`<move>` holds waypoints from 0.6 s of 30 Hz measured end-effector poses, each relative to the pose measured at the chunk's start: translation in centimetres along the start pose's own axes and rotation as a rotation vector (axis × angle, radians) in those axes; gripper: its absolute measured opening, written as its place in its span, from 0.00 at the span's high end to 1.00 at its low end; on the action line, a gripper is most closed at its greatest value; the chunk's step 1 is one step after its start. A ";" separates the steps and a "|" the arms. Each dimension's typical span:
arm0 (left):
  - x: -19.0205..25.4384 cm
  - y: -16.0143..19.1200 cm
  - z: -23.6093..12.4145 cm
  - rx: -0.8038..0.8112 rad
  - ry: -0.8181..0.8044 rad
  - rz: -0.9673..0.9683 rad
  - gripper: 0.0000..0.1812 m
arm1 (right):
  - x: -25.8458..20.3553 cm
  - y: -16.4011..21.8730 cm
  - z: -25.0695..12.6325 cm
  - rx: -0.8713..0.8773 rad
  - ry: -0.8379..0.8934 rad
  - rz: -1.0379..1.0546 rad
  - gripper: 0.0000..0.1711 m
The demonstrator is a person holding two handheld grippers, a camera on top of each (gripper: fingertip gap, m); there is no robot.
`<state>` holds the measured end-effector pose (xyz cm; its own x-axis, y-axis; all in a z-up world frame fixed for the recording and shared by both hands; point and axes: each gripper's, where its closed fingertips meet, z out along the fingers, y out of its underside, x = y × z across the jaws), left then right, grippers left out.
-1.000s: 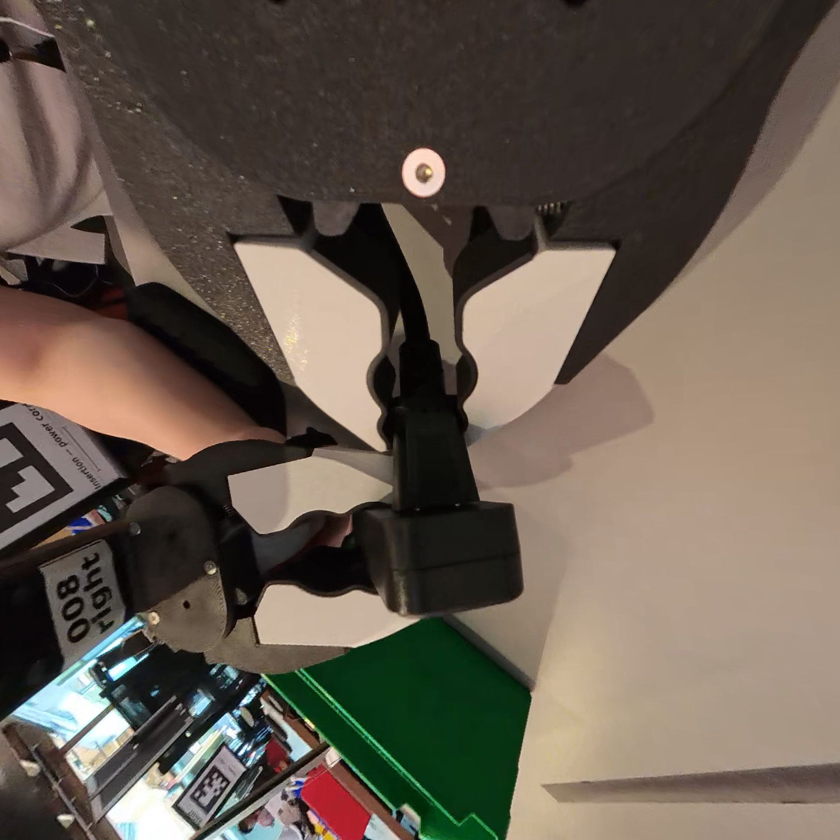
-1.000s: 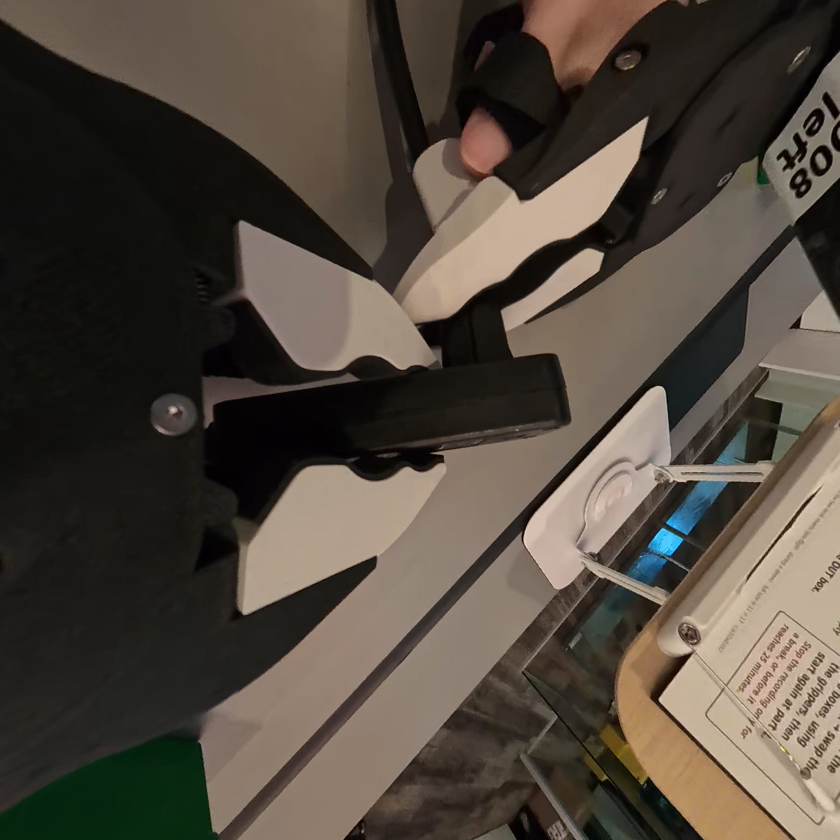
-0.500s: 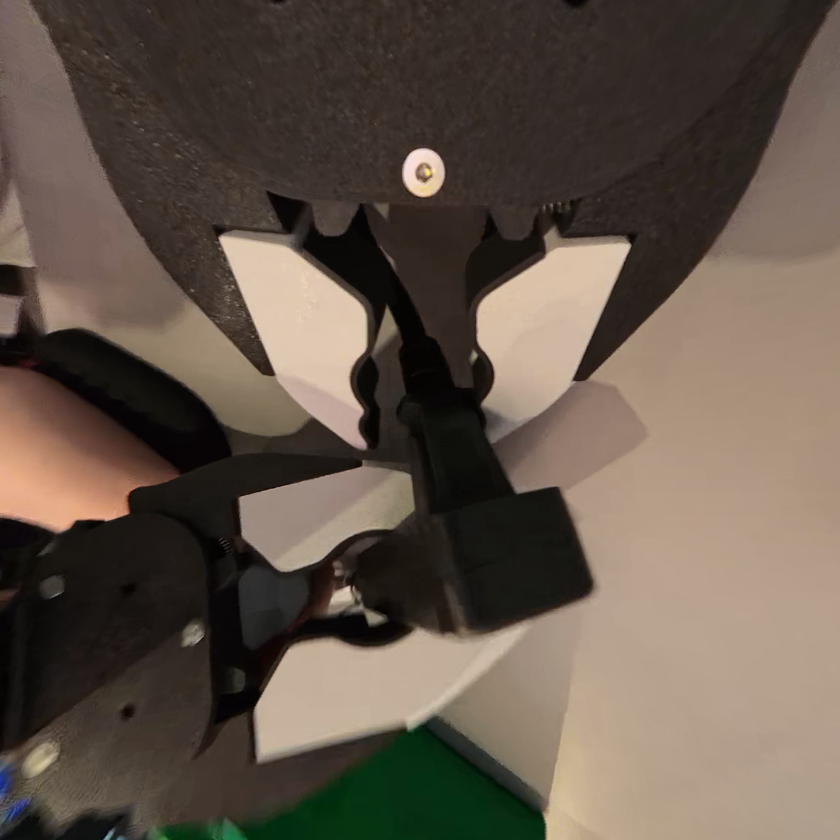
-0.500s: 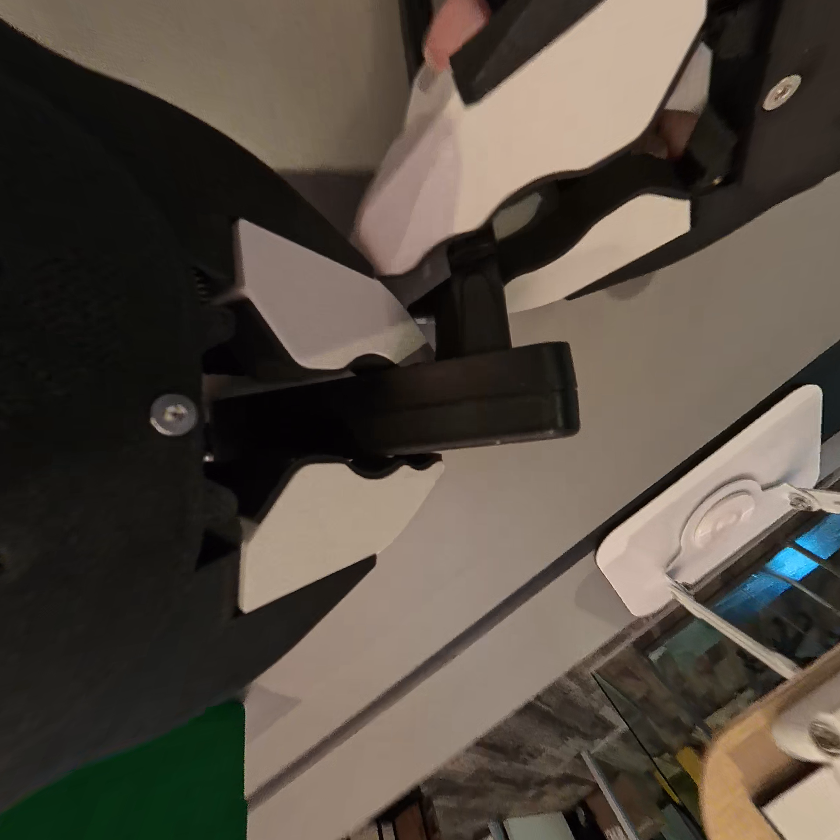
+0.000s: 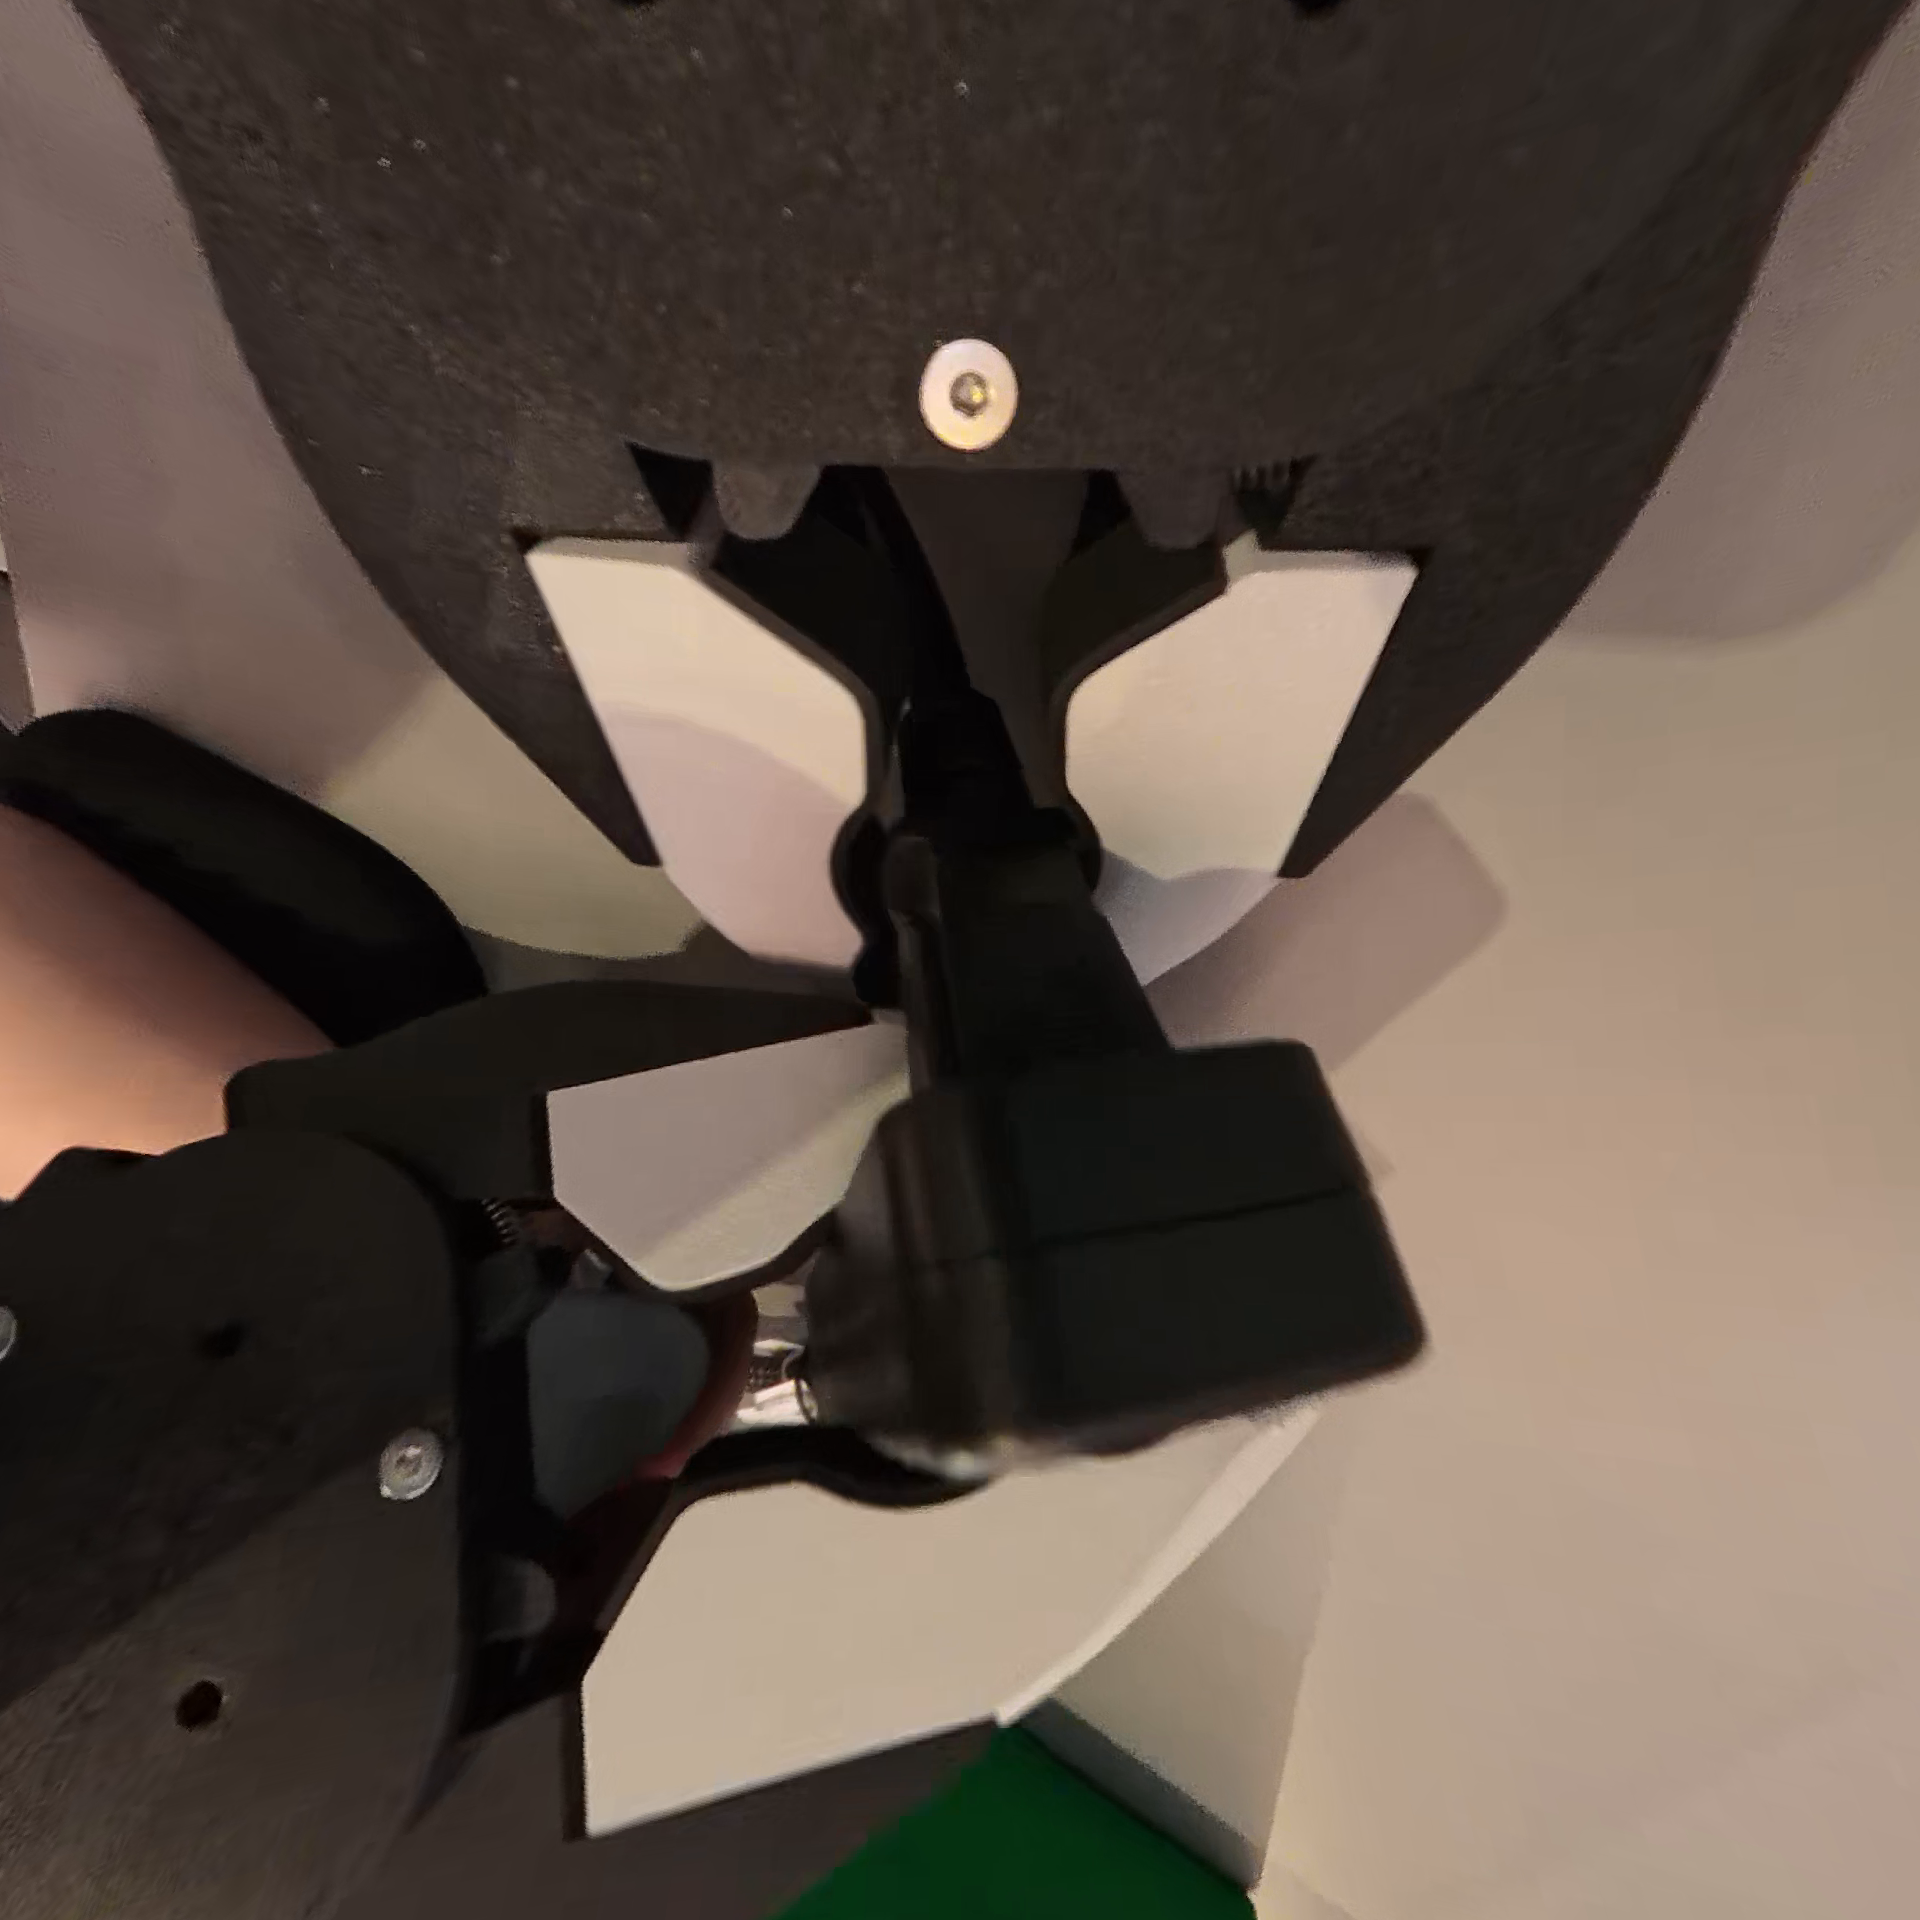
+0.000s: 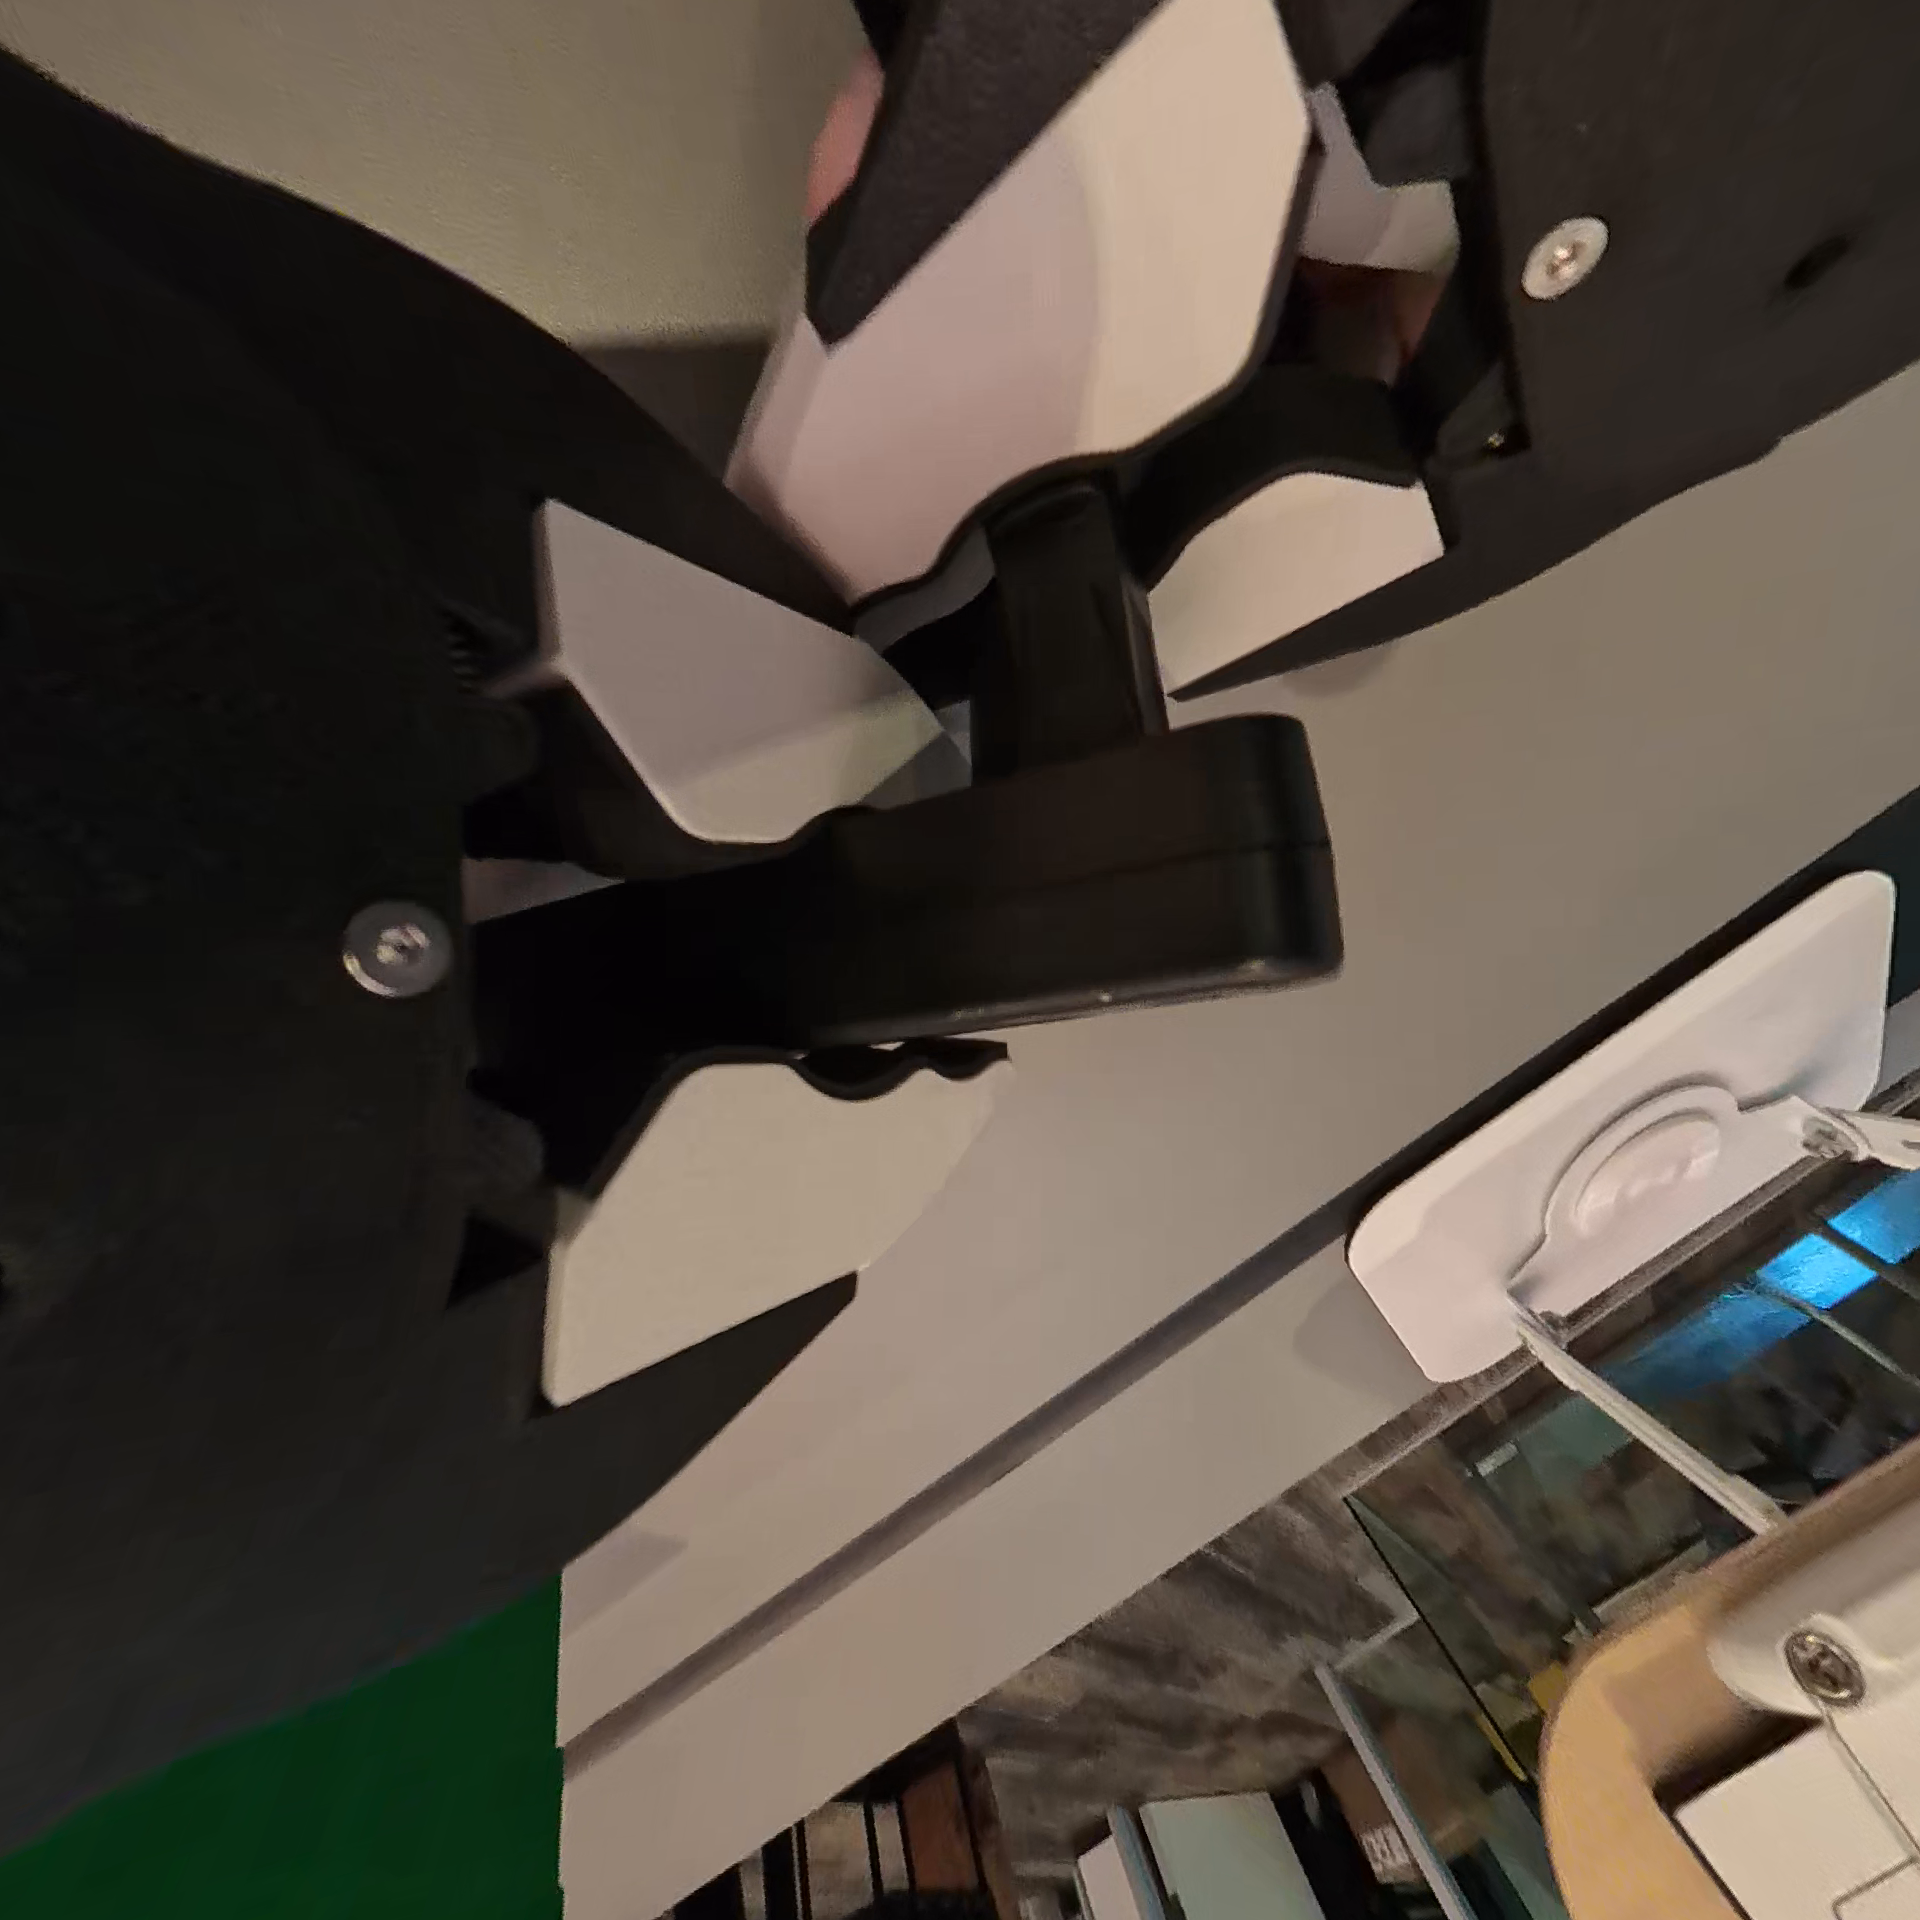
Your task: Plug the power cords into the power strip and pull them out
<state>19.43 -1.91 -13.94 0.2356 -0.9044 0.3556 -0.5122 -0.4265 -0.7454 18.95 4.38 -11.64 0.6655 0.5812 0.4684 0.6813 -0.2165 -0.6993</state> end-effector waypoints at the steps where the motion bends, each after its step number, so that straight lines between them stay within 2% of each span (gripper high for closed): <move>1: 0.1 0.0 0.1 -0.006 0.003 -0.003 0.84 | 0.3 0.0 -0.1 -0.001 0.011 0.005 0.81; 2: 0.4 0.2 0.3 -0.019 0.018 0.003 0.89 | 0.6 -0.1 -0.2 0.004 0.022 0.012 0.81; 4: 0.2 0.4 0.7 -0.056 0.002 -0.033 0.93 | 1.1 0.2 -0.3 -0.024 0.026 0.022 0.81; 11: 0.2 0.7 1.1 -0.101 -0.048 -0.001 0.95 | 1.2 1.0 -0.3 -0.063 -0.002 0.045 0.80; 18: 0.5 0.0 0.7 -0.088 -0.134 0.110 0.95 | 0.9 0.5 -0.7 0.024 -0.111 0.154 0.80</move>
<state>20.14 -2.40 -14.21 0.2790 -0.9409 0.1920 -0.6097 -0.3280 -0.7216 20.14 4.24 -11.21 0.7228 0.6257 0.2932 0.5655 -0.2919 -0.7713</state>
